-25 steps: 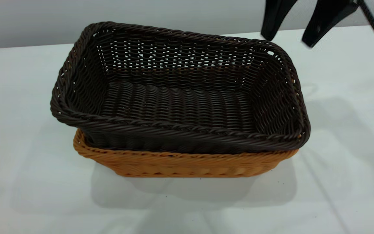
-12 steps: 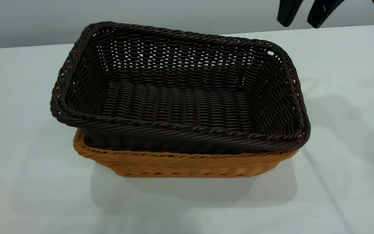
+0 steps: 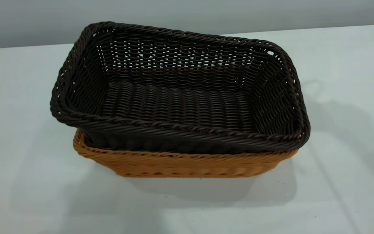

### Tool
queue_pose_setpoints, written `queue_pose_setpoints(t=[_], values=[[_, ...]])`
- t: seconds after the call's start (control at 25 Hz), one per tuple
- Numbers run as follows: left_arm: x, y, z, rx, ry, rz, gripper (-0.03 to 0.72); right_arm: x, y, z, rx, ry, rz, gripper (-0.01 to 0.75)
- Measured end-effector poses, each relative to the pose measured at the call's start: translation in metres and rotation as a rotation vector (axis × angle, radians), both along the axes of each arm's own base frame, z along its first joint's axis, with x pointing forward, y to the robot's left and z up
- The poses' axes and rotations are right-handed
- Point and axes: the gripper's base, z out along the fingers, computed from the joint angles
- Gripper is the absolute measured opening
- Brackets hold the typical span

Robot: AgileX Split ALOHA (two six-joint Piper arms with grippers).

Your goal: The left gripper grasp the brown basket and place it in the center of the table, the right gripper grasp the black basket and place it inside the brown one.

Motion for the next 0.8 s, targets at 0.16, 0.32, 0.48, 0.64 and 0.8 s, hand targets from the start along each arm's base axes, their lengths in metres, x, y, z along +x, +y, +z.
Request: queue_pose_setpoints(t=[0.16,0.32,0.48,0.64,0.8], values=[[-0.011,0.007,0.011,-0.102,0.004,-0.105,0.002,-0.021,-0.012,0.045,-0.006,-0.144,-0.002,0.000],[-0.024,0.018,0.022,-0.164,0.021,-0.220,0.000,-0.047,-0.021,0.100,0.084,-0.370,-0.049,0.000],[-0.036,0.027,0.020,-0.155,0.121,-0.285,-0.001,-0.086,-0.022,0.150,0.170,-0.599,-0.006,0.000],[-0.050,0.033,0.009,-0.114,0.294,-0.356,-0.001,-0.131,-0.026,0.186,0.237,-0.725,0.038,0.000],[-0.069,0.040,0.001,-0.080,0.472,-0.464,-0.001,-0.170,-0.037,0.210,0.239,-0.849,0.076,0.000]])
